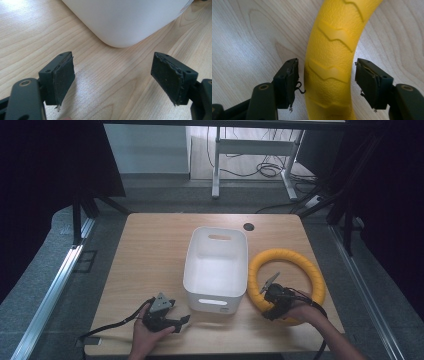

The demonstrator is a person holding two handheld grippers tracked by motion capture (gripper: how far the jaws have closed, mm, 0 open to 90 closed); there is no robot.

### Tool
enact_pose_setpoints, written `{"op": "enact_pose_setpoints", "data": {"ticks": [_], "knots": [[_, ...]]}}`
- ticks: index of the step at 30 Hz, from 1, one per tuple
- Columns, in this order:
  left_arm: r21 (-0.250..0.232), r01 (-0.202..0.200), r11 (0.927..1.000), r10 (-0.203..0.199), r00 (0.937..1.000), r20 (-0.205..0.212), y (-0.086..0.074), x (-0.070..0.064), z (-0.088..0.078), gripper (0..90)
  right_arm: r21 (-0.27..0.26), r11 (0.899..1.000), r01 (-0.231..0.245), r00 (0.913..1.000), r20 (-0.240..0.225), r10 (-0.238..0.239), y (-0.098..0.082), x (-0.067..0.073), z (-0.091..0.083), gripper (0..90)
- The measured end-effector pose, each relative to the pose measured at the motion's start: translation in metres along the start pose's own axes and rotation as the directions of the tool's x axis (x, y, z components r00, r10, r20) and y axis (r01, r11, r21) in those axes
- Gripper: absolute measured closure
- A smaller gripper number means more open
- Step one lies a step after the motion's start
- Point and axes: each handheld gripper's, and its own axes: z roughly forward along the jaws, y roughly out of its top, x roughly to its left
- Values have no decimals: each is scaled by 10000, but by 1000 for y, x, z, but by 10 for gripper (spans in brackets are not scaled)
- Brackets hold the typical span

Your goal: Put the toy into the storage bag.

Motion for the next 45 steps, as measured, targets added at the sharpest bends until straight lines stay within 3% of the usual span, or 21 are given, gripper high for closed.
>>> {"op": "enact_pose_setpoints", "data": {"ticks": [5, 10, 17, 25, 28, 31, 36, 40, 41, 43, 44, 45], "knots": [[22, 0, 10000, 0, 10000, -1, 0, 0, 1, 191, 539, 9983, 215, 9998, -16, -214, 2, 1, 7, 422], [54, -20, 10000, 20, 10000, -5, 0, 0, 1, 192, 586, 9982, 110, 9996, -264, -94, 5, -2, 7, 499], [51, -34, 10000, 34, 10000, -11, 0, 0, 1, 192, 749, 9972, 64, 9980, -626, -17, 6, -6, 7, 510], [58, -41, 10000, 41, 10000, -29, 0, 0, 1, 192, -160, 9996, -245, 9938, -1086, 227, -1, -15, -7, 513], [64, -52, 10000, 53, 10000, -45, 0, 1, 1, 192, -879, 9947, -536, 9897, -1372, 412, -3, -21, -21, 513], [72, -62, 10000, 62, 10000, -56, 0, 1, 1, 192, -1199, 9906, -660, 9867, -1556, 469, -5, -25, -26, 513], [44, -57, 10000, 57, 10000, -55, 0, 1, 0, 192, -2144, 9699, -1155, 9780, -1954, 733, -12, -35, -43, 513], [23, -68, 10000, 68, 10000, -62, 1, 1, -1, 191, -2939, 9425, -1589, 9722, -2130, 974, -19, -41, -56, 514], [23, -71, 10000, 71, 10000, -68, 1, 1, -2, 191, -3557, 9153, -1889, 9698, -2143, 1169, -24, -45, -61, 514], [20, -63, 10000, 63, 10000, -66, 1, 1, -2, 191, -3934, 8949, -2107, 9667, -2197, 1310, -28, -46, -64, 514], [20, -69, 10000, 69, 10000, -67, 1, 1, -1, 191, -3934, 8949, -2107, 9667, -2197, 1310, -28, -46, -64, 514], [23, -66, 10000, 66, 10000, -66, 1, 1, -1, 191, -4145, 8832, -2193, 9660, -2194, 1369, -29, -47, -65, 514]]}}
